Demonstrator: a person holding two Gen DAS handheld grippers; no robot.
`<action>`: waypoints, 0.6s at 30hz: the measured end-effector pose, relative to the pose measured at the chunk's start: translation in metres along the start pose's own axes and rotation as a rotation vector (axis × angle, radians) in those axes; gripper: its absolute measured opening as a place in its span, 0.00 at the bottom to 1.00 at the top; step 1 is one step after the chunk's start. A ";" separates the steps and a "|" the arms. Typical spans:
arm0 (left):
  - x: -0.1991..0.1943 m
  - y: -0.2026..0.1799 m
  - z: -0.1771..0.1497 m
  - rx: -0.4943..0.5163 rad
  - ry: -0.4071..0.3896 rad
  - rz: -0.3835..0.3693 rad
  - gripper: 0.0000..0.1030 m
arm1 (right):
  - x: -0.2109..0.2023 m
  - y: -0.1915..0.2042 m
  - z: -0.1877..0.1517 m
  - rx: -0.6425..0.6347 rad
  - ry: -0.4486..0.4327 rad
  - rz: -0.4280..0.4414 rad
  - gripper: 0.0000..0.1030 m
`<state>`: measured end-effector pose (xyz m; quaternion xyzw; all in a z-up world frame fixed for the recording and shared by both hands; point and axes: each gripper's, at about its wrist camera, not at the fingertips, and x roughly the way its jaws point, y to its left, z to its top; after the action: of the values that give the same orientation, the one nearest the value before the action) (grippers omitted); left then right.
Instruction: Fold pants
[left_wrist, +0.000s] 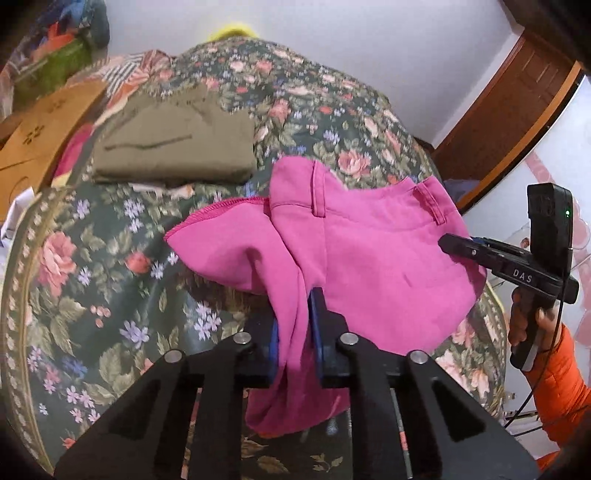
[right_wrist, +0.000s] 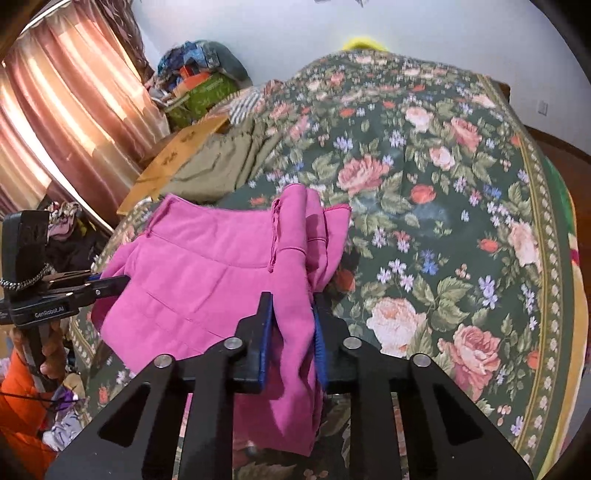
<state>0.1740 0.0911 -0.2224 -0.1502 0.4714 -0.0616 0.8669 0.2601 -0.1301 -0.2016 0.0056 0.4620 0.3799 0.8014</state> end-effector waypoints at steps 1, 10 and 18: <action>-0.003 -0.001 0.002 0.005 -0.008 0.000 0.12 | -0.004 0.002 0.001 -0.007 -0.010 -0.001 0.15; -0.034 -0.008 0.023 0.063 -0.098 0.019 0.12 | -0.024 0.028 0.015 -0.064 -0.085 -0.003 0.13; -0.064 0.004 0.051 0.074 -0.197 0.031 0.12 | -0.030 0.046 0.041 -0.096 -0.144 0.013 0.13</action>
<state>0.1813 0.1213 -0.1467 -0.1161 0.3837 -0.0505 0.9147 0.2541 -0.1015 -0.1397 -0.0026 0.3846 0.4055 0.8293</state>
